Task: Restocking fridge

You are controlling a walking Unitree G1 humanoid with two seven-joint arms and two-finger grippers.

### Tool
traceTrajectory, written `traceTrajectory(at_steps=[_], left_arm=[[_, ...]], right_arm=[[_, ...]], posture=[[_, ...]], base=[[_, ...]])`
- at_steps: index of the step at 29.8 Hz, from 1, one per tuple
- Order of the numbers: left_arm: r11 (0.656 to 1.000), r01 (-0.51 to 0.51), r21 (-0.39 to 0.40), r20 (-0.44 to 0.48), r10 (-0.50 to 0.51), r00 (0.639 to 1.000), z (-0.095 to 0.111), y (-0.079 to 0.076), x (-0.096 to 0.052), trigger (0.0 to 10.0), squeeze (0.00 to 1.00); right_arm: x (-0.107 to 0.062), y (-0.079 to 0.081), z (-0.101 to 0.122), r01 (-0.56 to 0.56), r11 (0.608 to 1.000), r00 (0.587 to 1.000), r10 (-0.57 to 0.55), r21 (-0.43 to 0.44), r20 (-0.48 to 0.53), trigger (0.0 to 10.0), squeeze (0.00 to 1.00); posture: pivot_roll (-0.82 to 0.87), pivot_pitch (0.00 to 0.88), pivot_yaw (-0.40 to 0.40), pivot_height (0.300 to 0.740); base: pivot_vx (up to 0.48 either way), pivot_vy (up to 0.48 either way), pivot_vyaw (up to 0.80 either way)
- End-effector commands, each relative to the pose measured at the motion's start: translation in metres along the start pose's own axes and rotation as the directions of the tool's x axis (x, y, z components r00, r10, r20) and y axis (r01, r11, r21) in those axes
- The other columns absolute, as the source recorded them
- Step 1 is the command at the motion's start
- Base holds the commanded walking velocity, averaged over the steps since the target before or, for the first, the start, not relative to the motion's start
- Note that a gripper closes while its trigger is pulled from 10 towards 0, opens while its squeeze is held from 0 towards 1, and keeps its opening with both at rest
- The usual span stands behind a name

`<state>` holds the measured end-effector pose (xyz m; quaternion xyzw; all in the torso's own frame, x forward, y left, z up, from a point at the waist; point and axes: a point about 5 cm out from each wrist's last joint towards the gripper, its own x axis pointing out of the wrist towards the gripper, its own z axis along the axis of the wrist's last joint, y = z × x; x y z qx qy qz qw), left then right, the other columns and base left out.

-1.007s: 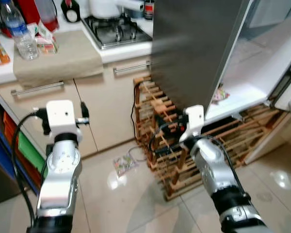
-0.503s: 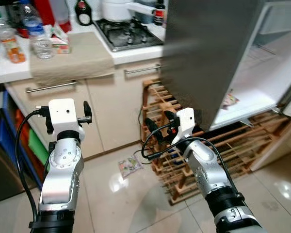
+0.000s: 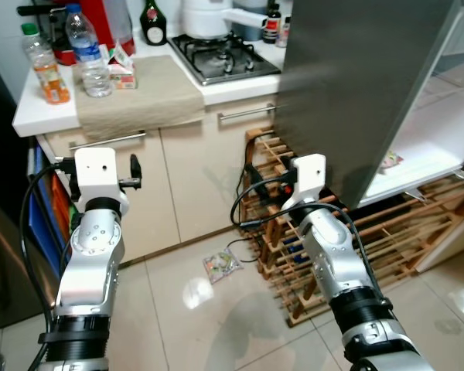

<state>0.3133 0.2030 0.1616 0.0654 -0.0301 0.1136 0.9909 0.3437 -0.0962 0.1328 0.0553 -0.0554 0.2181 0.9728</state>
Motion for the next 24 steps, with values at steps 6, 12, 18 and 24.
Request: traceTrajectory(at_steps=[6,12,18,24], left_arm=[[0.999,0.032,0.002,0.039,-0.032,0.999,0.005,-0.007,-0.004,10.0,0.0],[0.999,0.04,-0.016,0.058,-0.039,0.998,0.008,-0.01,-0.003,10.0,0.0],[0.997,0.018,-0.074,0.02,-0.016,1.0,-0.001,-0.007,-0.008,10.0,0.0],[0.997,0.028,-0.071,0.043,-0.025,0.999,0.001,-0.016,-0.013,10.0,0.0]], right_arm=[[0.005,0.005,0.011,-0.057,0.998,0.998,0.058,-0.037,0.026,10.0,0.29],[0.011,0.006,0.011,-0.025,0.999,1.0,0.025,-0.043,0.011,10.0,0.0],[0.01,0.004,0.007,-0.031,0.999,0.999,0.03,-0.015,-0.013,10.0,0.0],[0.01,0.005,0.009,-0.052,0.998,0.999,0.052,-0.04,-0.008,10.0,0.0]], posture=[[-0.04,0.0,0.0,0.74],[-0.02,0.0,-0.015,0.74],[-0.01,0.0,-0.033,0.74],[-0.03,0.0,-0.051,0.74]], base=[[0.0,0.0,0.0],[0.0,0.0,0.0],[0.0,0.297,0.17],[0.0,0.0,0.46]])
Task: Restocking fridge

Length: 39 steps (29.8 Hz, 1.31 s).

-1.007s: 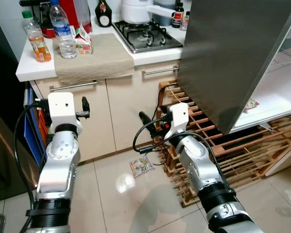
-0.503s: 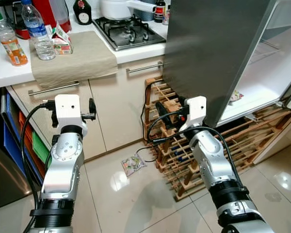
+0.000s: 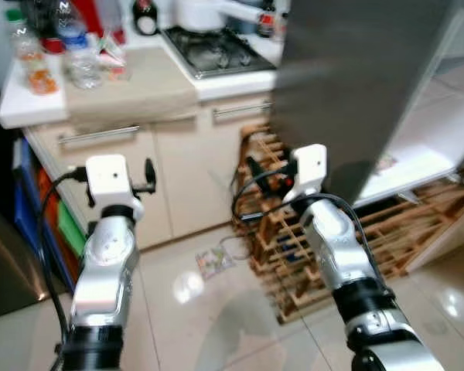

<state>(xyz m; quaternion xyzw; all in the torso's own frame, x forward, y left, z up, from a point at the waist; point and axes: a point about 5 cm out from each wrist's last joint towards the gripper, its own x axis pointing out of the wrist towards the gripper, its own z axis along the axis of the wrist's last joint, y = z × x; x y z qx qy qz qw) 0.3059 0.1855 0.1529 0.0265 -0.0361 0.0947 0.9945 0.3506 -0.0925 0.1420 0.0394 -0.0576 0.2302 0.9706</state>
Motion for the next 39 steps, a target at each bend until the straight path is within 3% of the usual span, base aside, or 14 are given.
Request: traceTrajectory(at_steps=[1,7,11,17,21,28,37,39], left_arm=[[0.999,0.025,-0.033,0.05,-0.023,0.998,0.009,-0.003,-0.001,10.0,0.0],[1.0,0.005,-0.006,0.077,-0.004,0.997,0.017,-0.001,0.006,10.0,0.0],[1.0,0.008,0.014,0.03,-0.009,0.999,0.009,-0.002,0.002,10.0,0.0],[0.999,0.033,0.026,-0.004,-0.033,0.999,0.007,-0.013,-0.003,10.0,0.0],[0.999,0.04,0.024,0.016,-0.04,0.999,0.01,-0.01,-0.002,10.0,0.0],[0.996,-0.037,0.075,0.104,0.029,0.994,0.029,0.004,0.007,10.0,0.0],[0.997,-0.028,0.065,0.153,0.018,0.988,0.04,0.001,0.01,10.0,0.0],[0.998,-0.019,0.059,0.147,0.01,0.989,0.038,-0.001,0.011,10.0,0.0]], right_arm=[[0.001,0.004,0.002,-0.031,0.999,1.0,0.031,-0.01,0.003,10.0,0.0],[-0.001,-0.002,0.001,-0.006,1.0,1.0,0.006,0.01,0.004,10.0,0.0],[-0.003,-0.015,-0.003,0.081,0.996,0.997,-0.081,0.046,-0.016,10.0,0.0],[-0.006,-0.016,-0.013,0.064,0.998,0.996,-0.063,0.017,-0.066,10.0,0.0],[-0.005,-0.012,-0.015,0.04,0.999,0.996,-0.039,0.002,-0.079,10.0,0.0],[-0.002,-0.013,-0.012,0.087,0.996,0.995,-0.085,0.032,-0.055,10.0,0.0],[0.004,-0.005,0.002,0.024,1.0,1.0,-0.024,-0.008,0.01,10.0,0.0],[0.005,-0.009,0.004,0.061,0.998,0.998,-0.061,-0.014,0.023,10.0,0.0]], posture=[[-0.03,0.0,-0.054,0.74],[-0.03,0.0,-0.066,0.74],[-0.03,0.0,-0.06,0.74],[-0.03,0.0,-0.044,0.74],[-0.03,0.0,-0.036,0.74],[-0.03,0.0,-0.029,0.74],[-0.03,0.0,-0.034,0.74],[-0.03,0.0,-0.032,0.74]], base=[[0.0,0.0,0.45],[0.0,0.0,0.42],[0.0,0.0,0.4],[0.0,0.0,0.07],[0.0,0.0,0.0],[0.48,0.0,0.0],[0.48,0.0,0.51],[0.48,0.0,0.49]])
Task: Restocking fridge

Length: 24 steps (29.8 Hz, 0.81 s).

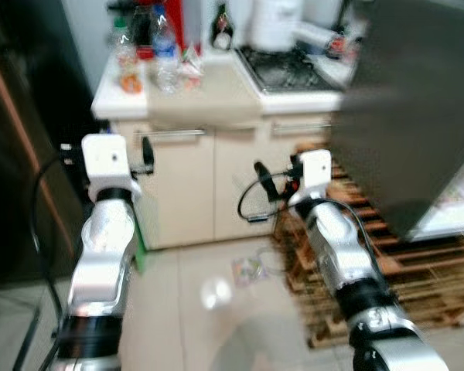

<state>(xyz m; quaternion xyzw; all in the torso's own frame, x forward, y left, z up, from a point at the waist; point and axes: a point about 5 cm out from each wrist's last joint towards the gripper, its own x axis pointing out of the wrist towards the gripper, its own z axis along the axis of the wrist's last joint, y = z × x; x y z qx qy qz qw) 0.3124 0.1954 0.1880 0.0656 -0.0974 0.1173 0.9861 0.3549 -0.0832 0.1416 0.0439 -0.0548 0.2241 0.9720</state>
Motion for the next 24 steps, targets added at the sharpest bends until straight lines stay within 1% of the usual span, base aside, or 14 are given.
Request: traceTrajectory(at_steps=[1,2,4,6,10,16,18,20,24], left_arm=[[0.999,0.044,-0.009,0.023,-0.044,0.999,0.005,-0.012,0.0,10.0,0.0],[0.999,0.052,-0.007,0.026,-0.051,0.998,0.005,-0.012,0.0,10.0,0.0],[0.998,0.068,0.007,0.044,-0.068,0.997,0.008,-0.013,0.001,10.0,0.0],[0.996,0.093,-0.015,0.065,-0.092,0.994,0.013,-0.013,0.004,10.0,0.0],[0.994,0.103,-0.025,0.09,-0.1,0.991,0.018,-0.012,0.006,10.0,0.0],[0.994,0.105,-0.017,0.152,-0.101,0.983,0.029,-0.01,0.007,10.0,0.0],[0.994,0.108,-0.005,0.175,-0.105,0.979,0.033,-0.009,0.008,10.0,0.0],[0.994,0.112,-0.012,0.202,-0.108,0.973,0.04,-0.009,0.01,10.0,0.0],[0.994,0.109,-0.008,0.218,-0.104,0.97,0.044,-0.008,0.012,10.0,0.0]], right_arm=[[-0.003,-0.02,0.006,0.088,0.996,0.996,-0.088,-0.01,0.021,10.0,0.0],[-0.003,-0.021,0.006,0.098,0.995,0.995,-0.098,0.0,0.017,10.0,0.0],[-0.003,-0.022,0.006,0.105,0.994,0.994,-0.105,-0.022,0.015,10.0,0.0],[-0.003,-0.021,0.008,0.112,0.993,0.993,-0.111,-0.037,0.028,10.0,0.0],[-0.002,-0.019,0.01,0.112,0.993,0.993,-0.11,-0.041,0.05,10.0,0.0],[0.001,-0.017,0.026,0.13,0.99,0.983,-0.121,-0.061,0.136,10.0,0.0],[0.002,-0.016,0.034,0.12,0.991,0.979,-0.108,-0.062,0.175,10.0,0.0],[0.004,-0.012,0.041,0.109,0.991,0.976,-0.092,-0.079,0.198,10.0,0.0],[0.005,-0.01,0.041,0.098,0.994,0.977,-0.087,-0.048,0.193,10.0,0.0]], posture=[[-0.03,0.0,-0.031,0.74],[-0.03,0.0,-0.03,0.74],[-0.03,0.0,-0.028,0.74],[-0.03,0.0,-0.024,0.74],[-0.03,0.0,-0.022,0.74],[-0.02,0.0,-0.021,0.74],[-0.02,0.0,-0.021,0.74],[-0.02,0.0,-0.023,0.74],[-0.02,0.0,-0.023,0.74]], base=[[0.48,0.0,0.0],[0.48,0.0,0.0],[0.48,0.0,0.0],[0.48,0.0,0.0],[0.48,0.0,0.0],[0.48,0.0,0.0],[0.48,0.0,0.0],[0.48,0.0,0.0],[0.48,0.0,0.0]])
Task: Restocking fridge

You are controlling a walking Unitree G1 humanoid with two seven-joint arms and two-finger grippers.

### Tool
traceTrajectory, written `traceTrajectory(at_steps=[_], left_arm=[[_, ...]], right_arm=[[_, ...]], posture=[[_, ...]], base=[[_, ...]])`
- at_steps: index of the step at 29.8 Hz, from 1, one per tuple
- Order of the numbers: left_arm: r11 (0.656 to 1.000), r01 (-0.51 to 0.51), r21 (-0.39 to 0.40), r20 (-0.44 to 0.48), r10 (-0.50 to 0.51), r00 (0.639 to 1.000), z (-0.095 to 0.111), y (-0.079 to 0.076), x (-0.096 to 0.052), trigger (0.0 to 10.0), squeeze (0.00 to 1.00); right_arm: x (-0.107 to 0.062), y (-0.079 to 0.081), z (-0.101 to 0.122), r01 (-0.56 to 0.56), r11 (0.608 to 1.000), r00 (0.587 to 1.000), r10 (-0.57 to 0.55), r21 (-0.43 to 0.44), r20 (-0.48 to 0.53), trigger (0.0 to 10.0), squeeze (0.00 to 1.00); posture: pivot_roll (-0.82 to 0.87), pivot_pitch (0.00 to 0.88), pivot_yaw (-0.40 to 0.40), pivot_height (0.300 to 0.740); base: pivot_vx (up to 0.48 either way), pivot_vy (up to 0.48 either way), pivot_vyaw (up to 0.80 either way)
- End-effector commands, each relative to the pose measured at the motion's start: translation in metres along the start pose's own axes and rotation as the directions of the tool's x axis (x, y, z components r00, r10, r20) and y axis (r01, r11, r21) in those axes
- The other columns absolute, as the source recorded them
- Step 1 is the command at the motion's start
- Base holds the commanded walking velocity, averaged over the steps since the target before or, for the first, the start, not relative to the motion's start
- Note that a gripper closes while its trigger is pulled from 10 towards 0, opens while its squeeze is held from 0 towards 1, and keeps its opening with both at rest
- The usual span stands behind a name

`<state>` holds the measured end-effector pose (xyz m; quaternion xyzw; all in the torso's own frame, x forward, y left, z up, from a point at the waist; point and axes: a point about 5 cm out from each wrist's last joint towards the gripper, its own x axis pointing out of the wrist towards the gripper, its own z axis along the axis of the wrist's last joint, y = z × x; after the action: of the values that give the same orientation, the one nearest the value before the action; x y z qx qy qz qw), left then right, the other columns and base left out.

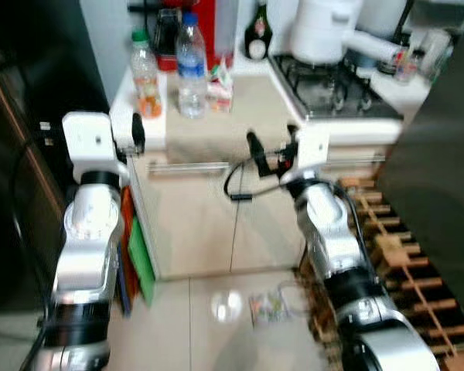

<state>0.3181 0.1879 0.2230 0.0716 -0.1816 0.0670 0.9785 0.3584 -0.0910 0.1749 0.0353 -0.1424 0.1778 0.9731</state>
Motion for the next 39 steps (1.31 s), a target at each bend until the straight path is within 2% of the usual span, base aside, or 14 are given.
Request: traceTrajectory(at_steps=[1,4,8,9,11,15,18,20,27,31,32,33,36,39], left_arm=[[1.0,0.017,-0.004,0.052,-0.017,0.999,0.012,-0.001,0.004,10.0,0.0],[1.0,0.017,0.017,0.093,-0.018,0.995,0.025,0.005,0.014,10.0,0.0],[1.0,0.015,0.007,0.135,-0.015,0.991,0.042,0.012,0.026,10.0,0.0],[1.0,0.015,0.007,0.135,-0.015,0.991,0.042,0.012,0.026,10.0,0.0],[1.0,0.023,0.014,0.192,-0.025,0.981,0.061,0.015,0.032,10.0,0.0],[1.0,0.028,0.007,0.22,-0.028,0.975,0.072,0.017,0.034,10.0,0.0],[1.0,0.01,0.03,0.254,-0.018,0.967,0.086,0.02,0.04,10.0,0.0],[0.996,-0.055,0.074,0.258,0.034,0.965,0.093,0.03,0.047,10.0,0.0],[0.998,-0.047,0.039,0.297,0.033,0.954,0.118,0.041,0.054,10.0,0.0],[0.999,-0.001,-0.035,0.224,0.009,0.975,0.114,0.044,0.061,10.0,0.0],[0.995,0.031,-0.097,0.152,-0.016,0.988,0.107,0.043,0.063,10.0,0.0],[0.992,0.039,-0.116,0.127,-0.024,0.992,0.105,0.043,0.064,10.0,0.0],[0.991,0.053,-0.119,0.098,-0.041,0.994,0.101,0.042,0.064,10.0,0.0],[0.984,0.164,-0.062,-0.024,-0.166,0.986,0.086,0.032,0.058,10.0,0.0]], right_arm=[[0.003,-0.002,0.006,-0.001,1.0,1.0,0.0,0.017,0.016,10.0,0.0],[0.0,0.001,0.001,-0.049,0.997,0.999,0.05,0.062,-0.015,10.0,0.0],[-0.003,0.0,-0.003,-0.06,0.996,0.997,0.063,0.067,-0.041,10.0,0.0],[-0.003,0.0,-0.003,-0.06,0.996,0.997,0.063,0.067,-0.041,10.0,0.0],[-0.005,0.002,-0.004,-0.057,0.996,0.997,0.061,0.075,-0.043,10.0,0.0],[-0.006,0.005,-0.004,-0.064,0.994,0.997,0.068,0.089,-0.041,10.0,0.0],[-0.006,0.014,-0.002,-0.122,0.985,0.992,0.126,0.118,-0.027,10.0,0.0],[-0.007,0.022,0.003,-0.196,0.971,0.98,0.199,0.138,-0.012,10.0,0.0],[-0.015,0.026,0.007,-0.296,0.939,0.953,0.303,0.173,-0.014,10.0,0.0],[-0.018,0.024,0.007,-0.313,0.931,0.945,0.324,0.188,-0.031,10.0,0.0],[-0.02,0.023,0.008,-0.326,0.925,0.94,0.339,0.194,-0.039,10.0,0.0],[-0.02,0.022,0.009,-0.331,0.923,0.938,0.345,0.195,-0.042,10.0,0.0],[-0.021,0.022,0.01,-0.339,0.92,0.934,0.354,0.198,-0.044,10.0,0.0],[-0.023,0.022,0.011,-0.371,0.904,0.918,0.391,0.212,-0.062,10.0,0.0]], posture=[[-0.02,0.0,-0.023,0.74],[-0.03,0.0,-0.022,0.74],[-0.03,0.0,-0.01,0.74],[-0.03,0.0,-0.01,0.74],[-0.03,0.0,0.0,0.74],[-0.03,0.0,0.002,0.74],[-0.03,0.0,0.0,0.74],[-0.03,0.0,-0.002,0.74],[-0.03,0.0,-0.01,0.74],[-0.03,0.0,-0.009,0.74],[-0.04,0.0,-0.007,0.74],[-0.04,0.0,-0.006,0.74],[-0.04,0.0,-0.005,0.74],[-0.03,0.0,-0.015,0.74]], base=[[0.48,0.0,0.0],[0.48,0.0,0.0],[0.48,0.0,0.0],[0.48,0.0,0.0],[0.48,0.0,0.0],[0.48,0.0,0.0],[0.48,0.0,0.0],[0.459,0.0,0.0],[0.0,0.0,0.0],[0.0,0.0,0.0],[0.0,0.0,0.0],[0.0,0.0,0.0],[0.0,0.0,0.0],[0.0,0.0,0.0]])
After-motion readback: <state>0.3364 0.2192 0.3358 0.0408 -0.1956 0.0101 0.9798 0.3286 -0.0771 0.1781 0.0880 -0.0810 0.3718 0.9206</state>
